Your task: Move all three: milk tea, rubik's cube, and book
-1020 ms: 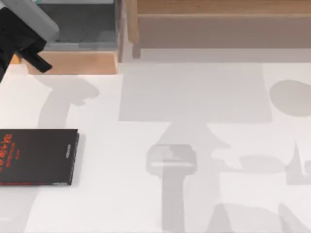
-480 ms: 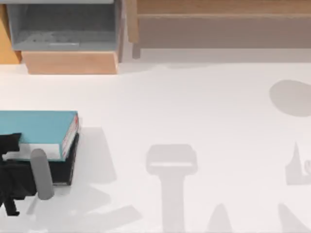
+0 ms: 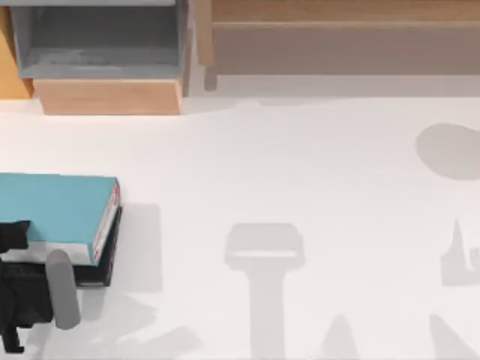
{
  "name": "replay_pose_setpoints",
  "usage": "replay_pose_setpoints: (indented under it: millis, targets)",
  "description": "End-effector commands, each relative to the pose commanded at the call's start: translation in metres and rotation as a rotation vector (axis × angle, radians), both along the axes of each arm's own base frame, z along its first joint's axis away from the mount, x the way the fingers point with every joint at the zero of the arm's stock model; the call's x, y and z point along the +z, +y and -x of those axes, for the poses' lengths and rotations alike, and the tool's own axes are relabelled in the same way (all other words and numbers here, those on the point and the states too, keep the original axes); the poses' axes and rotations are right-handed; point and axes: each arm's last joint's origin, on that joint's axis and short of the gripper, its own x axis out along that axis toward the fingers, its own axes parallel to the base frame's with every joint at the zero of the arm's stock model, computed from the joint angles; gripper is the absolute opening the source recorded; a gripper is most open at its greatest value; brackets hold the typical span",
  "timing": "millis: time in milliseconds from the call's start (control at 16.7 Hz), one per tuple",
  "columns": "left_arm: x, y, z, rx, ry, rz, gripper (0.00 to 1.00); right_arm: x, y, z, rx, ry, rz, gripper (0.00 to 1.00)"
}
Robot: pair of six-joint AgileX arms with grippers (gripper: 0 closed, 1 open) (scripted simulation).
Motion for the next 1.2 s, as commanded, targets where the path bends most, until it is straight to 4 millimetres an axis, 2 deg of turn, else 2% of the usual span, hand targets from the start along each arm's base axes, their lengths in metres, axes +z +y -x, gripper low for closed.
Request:
replay_pose_setpoints:
  millis: [480, 1200]
  targets:
    - [-0.0054, 0.0008, -0.0017, 0.004, 0.018, 0.001, 0.00, 0.0000, 0.0000, 0.0000, 0.000, 0.000, 0.000, 1.00]
    - [-0.0054, 0.0008, -0.0017, 0.004, 0.018, 0.001, 0.90, 0.0000, 0.0000, 0.0000, 0.000, 0.000, 0.000, 1.00]
